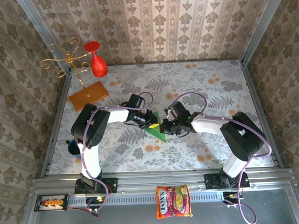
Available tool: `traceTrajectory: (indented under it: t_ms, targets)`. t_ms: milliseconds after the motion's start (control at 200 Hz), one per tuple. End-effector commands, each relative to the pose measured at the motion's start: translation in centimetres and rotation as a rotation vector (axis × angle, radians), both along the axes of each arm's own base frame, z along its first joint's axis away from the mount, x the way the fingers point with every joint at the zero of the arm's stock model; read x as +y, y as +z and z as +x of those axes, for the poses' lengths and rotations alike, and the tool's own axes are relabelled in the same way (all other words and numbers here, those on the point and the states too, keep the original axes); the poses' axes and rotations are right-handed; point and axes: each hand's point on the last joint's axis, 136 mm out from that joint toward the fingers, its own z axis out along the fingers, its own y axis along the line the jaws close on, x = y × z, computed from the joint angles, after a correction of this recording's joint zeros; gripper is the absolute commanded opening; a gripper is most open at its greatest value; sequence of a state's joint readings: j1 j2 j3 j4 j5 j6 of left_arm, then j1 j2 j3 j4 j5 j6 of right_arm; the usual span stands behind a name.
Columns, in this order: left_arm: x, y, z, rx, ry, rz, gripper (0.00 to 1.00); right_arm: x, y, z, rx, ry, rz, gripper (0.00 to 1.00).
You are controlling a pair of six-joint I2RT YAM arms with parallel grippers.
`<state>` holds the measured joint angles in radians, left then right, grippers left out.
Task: Fold a paper plane with a square sheet of paper (pick it up from the middle)
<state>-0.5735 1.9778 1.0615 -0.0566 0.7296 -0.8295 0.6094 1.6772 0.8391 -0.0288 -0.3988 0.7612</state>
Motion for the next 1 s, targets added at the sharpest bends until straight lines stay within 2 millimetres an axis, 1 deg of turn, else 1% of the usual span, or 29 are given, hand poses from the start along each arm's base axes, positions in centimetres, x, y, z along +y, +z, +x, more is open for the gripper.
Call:
traceTrajectory:
  t_ms: [0, 290, 400, 415, 495, 620, 700, 795, 900, 995]
  targets:
    - [4.0, -5.1, -1.5, 0.117, 0.085, 0.217, 0.12, 0.1, -0.8, 0.9, 0.001, -0.030, -0.030, 0.04]
    - [3.3, -4.0, -0.9, 0.098, 0.082, 0.185, 0.12, -0.9, -3.5, 0.4, 0.053, -0.047, -0.099, 0.04]
    - [2.9, -3.1, -0.5, 0.086, 0.071, 0.149, 0.12, -1.7, -4.6, 0.0, 0.090, -0.062, -0.147, 0.04]
    - [2.7, -2.6, -0.6, 0.092, 0.061, 0.125, 0.12, -1.8, -4.8, -0.1, 0.094, -0.066, -0.153, 0.05]
    - [2.0, -0.6, 0.2, 0.042, 0.039, 0.063, 0.13, -2.4, -5.3, -0.5, 0.114, -0.079, -0.185, 0.05]
    - [0.6, 3.5, 1.3, -0.080, -0.007, -0.019, 0.15, -3.0, -5.8, -0.9, 0.141, -0.083, -0.214, 0.04]
    - [0.3, 4.8, 1.4, -0.133, -0.019, -0.037, 0.15, -3.1, -5.8, -1.0, 0.146, -0.082, -0.219, 0.04]
    - [0.4, 4.7, 1.1, -0.162, -0.010, -0.025, 0.14, -3.1, -5.8, -1.1, 0.150, -0.082, -0.224, 0.04]
    - [0.4, 3.8, 0.2, -0.145, -0.010, -0.020, 0.12, -3.2, -5.9, -1.1, 0.157, -0.082, -0.224, 0.04]
    - [0.3, 3.0, -0.5, -0.136, -0.020, 0.003, 0.08, -3.2, -5.9, -1.2, 0.164, -0.087, -0.227, 0.04]
